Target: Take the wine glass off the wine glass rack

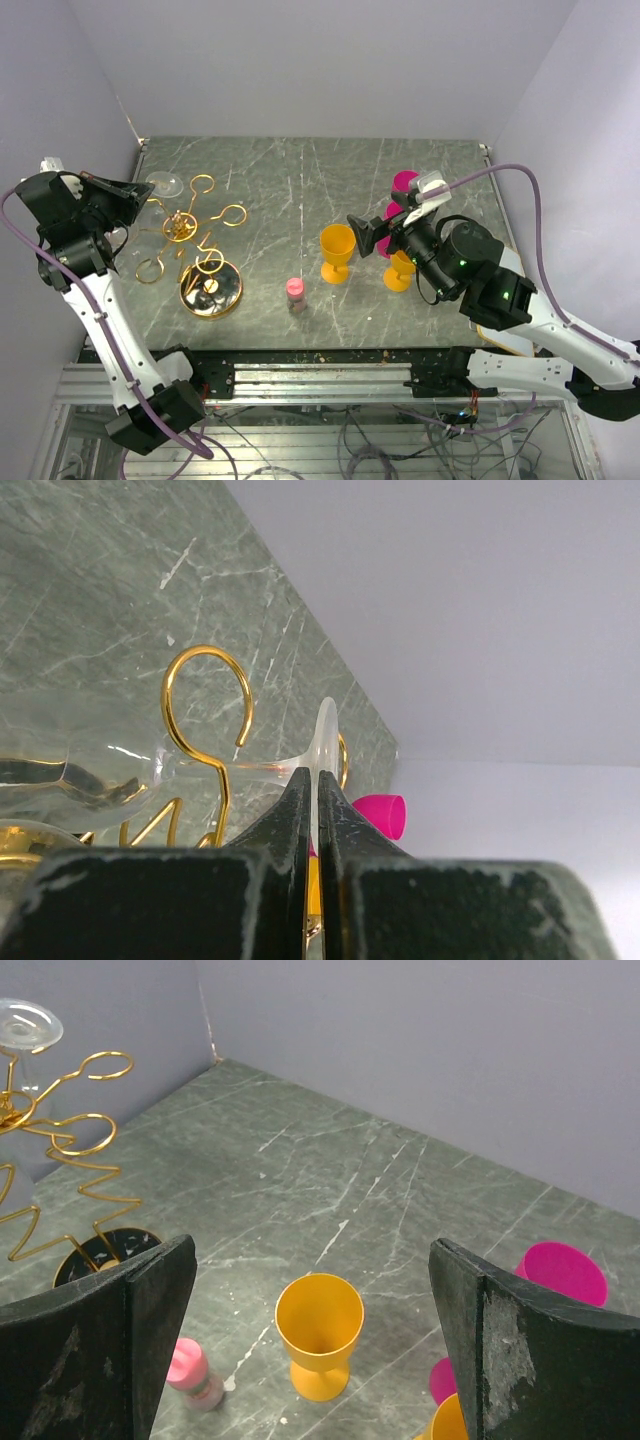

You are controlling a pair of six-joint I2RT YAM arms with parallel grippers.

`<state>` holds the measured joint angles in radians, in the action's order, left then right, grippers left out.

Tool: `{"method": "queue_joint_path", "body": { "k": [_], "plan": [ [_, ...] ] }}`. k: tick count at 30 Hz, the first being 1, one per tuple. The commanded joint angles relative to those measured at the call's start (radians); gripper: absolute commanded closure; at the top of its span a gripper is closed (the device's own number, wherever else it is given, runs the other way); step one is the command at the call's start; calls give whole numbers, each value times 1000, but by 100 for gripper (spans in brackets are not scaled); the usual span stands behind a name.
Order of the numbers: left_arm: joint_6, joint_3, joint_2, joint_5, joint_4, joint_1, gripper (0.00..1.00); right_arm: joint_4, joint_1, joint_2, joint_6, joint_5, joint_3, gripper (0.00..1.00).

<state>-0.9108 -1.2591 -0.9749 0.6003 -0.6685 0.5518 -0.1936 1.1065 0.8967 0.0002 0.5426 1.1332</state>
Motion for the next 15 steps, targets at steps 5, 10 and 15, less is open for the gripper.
{"method": "queue_joint_path", "body": {
  "k": [5,10,15],
  "plan": [
    [-75,16,-15,130,155,-13,93,0,4,3,13,-3,43,0],
    [-93,-3,-62,181,231,-27,93,0,3,4,16,0,48,0],
    [-88,-49,-104,167,224,-33,93,8,3,1,23,-3,44,0]
  ]
}}
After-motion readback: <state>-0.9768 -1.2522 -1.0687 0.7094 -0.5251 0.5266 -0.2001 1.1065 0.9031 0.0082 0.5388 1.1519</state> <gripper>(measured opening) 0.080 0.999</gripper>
